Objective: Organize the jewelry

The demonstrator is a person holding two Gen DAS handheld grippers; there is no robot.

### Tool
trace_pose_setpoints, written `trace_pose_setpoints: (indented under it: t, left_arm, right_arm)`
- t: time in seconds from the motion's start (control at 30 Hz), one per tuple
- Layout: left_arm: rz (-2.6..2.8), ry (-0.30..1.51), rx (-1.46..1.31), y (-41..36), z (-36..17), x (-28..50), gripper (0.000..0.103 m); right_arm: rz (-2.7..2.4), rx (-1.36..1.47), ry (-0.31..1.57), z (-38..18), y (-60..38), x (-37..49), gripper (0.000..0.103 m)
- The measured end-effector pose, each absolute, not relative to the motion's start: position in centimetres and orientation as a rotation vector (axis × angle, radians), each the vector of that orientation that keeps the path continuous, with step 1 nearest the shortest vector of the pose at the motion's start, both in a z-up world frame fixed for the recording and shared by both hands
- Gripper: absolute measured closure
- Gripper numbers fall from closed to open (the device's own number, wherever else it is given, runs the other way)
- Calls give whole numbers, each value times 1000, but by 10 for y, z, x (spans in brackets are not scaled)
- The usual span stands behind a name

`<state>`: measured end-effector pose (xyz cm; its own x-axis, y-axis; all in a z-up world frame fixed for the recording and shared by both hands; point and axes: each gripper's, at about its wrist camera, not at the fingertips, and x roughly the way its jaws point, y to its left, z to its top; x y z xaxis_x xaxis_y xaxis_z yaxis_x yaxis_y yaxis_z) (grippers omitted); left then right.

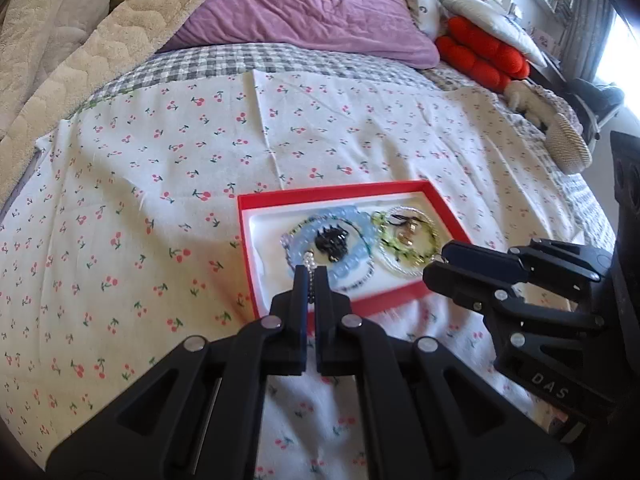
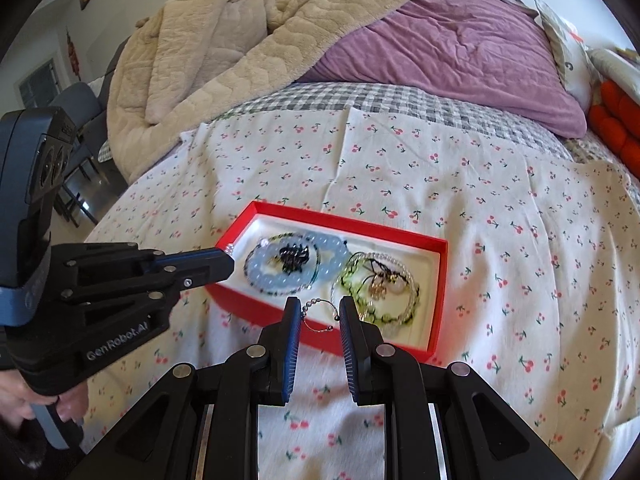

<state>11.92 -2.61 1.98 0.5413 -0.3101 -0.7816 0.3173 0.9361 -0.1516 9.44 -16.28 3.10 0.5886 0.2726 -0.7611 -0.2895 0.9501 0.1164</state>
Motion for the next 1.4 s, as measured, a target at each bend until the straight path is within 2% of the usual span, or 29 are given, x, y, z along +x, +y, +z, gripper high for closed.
trace_pose_setpoints:
  t: [0.5, 0.6, 0.7, 0.73, 0.77, 0.8, 0.87, 0.97, 1.13, 1.3, 1.4]
  left_arm:
    - [-336, 955, 22, -28, 8, 139, 99]
    - [-339, 950, 38, -30, 10, 139, 87]
    - [-340, 940, 50, -31, 13, 137, 76]
    - [-341, 937, 53, -31, 15, 135, 75]
    - [-342, 935, 57, -31, 16, 134, 75]
    - [-343, 932, 59, -31, 18, 133, 74]
    - [-339, 925, 67, -30, 21, 130, 69]
    - [-328, 909, 78, -27, 25, 124, 54]
    - [-304, 916, 91, -22, 27, 114, 44]
    - [-262, 917, 80, -13, 30, 101, 23]
    - [-238, 929, 85, -10, 31, 92, 18]
  right_arm:
    - [343, 25, 933, 15, -169, 121, 81]
    - [344, 33, 952, 14, -170, 123, 80]
    - [333, 35, 950, 16, -172, 123, 74]
    - [333, 40, 950, 17, -173, 123, 64]
    - [331, 47, 948, 18, -175, 122, 47]
    - [326, 58, 934, 20, -177, 120, 44]
    - [322, 57, 912, 25, -179, 116, 43]
    - [315, 55, 897, 31, -181, 112, 43]
    - [280, 55, 903, 34, -190, 102, 42]
    - [229, 37, 915, 35, -195, 88, 32]
    - [197, 15, 922, 37, -193, 79, 22]
